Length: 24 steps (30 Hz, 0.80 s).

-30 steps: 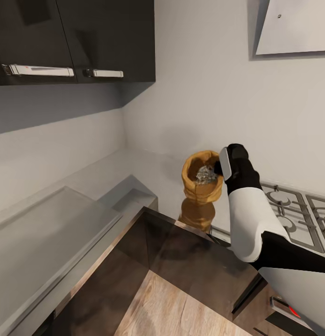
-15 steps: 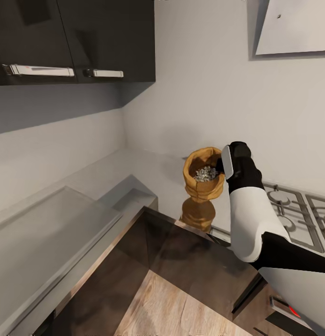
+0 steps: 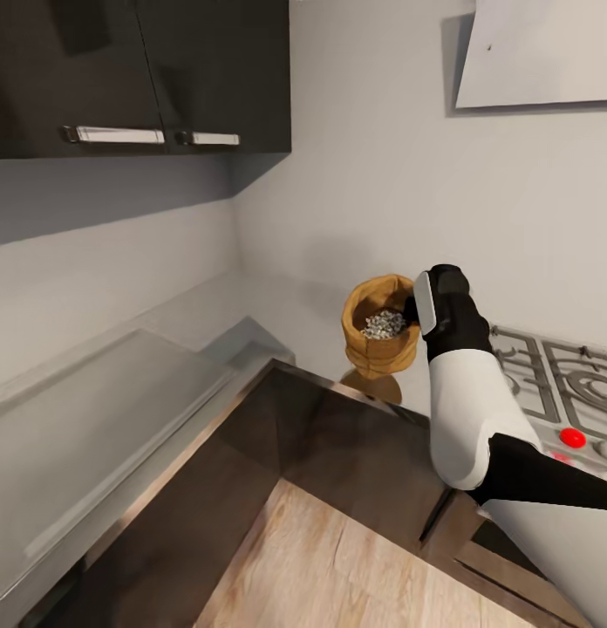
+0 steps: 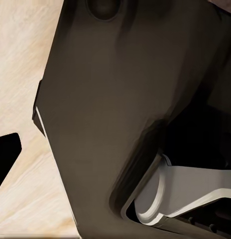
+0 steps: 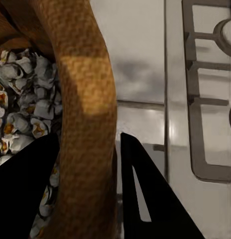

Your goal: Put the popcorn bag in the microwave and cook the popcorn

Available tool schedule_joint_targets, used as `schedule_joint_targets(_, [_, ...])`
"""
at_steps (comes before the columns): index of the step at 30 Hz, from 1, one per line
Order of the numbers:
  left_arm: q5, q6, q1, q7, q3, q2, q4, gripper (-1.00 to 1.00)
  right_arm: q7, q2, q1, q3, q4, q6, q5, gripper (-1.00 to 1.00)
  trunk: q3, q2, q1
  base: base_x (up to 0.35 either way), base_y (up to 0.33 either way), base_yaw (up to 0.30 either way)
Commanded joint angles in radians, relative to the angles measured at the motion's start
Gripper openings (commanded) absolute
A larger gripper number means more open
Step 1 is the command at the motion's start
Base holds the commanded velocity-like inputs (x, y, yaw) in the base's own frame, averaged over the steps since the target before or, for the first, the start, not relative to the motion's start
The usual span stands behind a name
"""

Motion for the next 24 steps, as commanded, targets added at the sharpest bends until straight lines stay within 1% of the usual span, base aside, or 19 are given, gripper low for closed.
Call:
schedule_joint_targets(1, [0.003,-0.001,0.001,0.001,0.001,-0.001,-0.002,1.00,0.005,0.001,-0.001,-0.003,-0.001,0.005,0.010,-1.00,-0.001,-0.001,0.000,-0.347,0.000,0.000])
schedule_joint_targets(8, [0.002,-0.002,0.001,0.001,0.000,-0.002,-0.002,1.00,0.007,0.001,-0.001,0.001,-0.002,0.005,0.009,-1.00,-0.001,-0.001,0.000,-0.347,0.000,0.000])
schedule_joint_targets(14, [0.002,-0.001,0.001,0.001,0.000,-0.002,-0.002,1.00,0.040,0.001,-0.001,0.002,-0.001,0.005,0.009,-1.00,-0.001,-0.001,0.000,-0.347,0.000,0.000])
schedule_joint_targets(24, [0.003,-0.001,0.001,0.001,0.000,-0.002,-0.002,1.00,0.055,0.001,-0.001,0.002,-0.001,0.005,0.011,-1.00,-0.001,-0.001,0.000,-0.347,0.000,0.000])
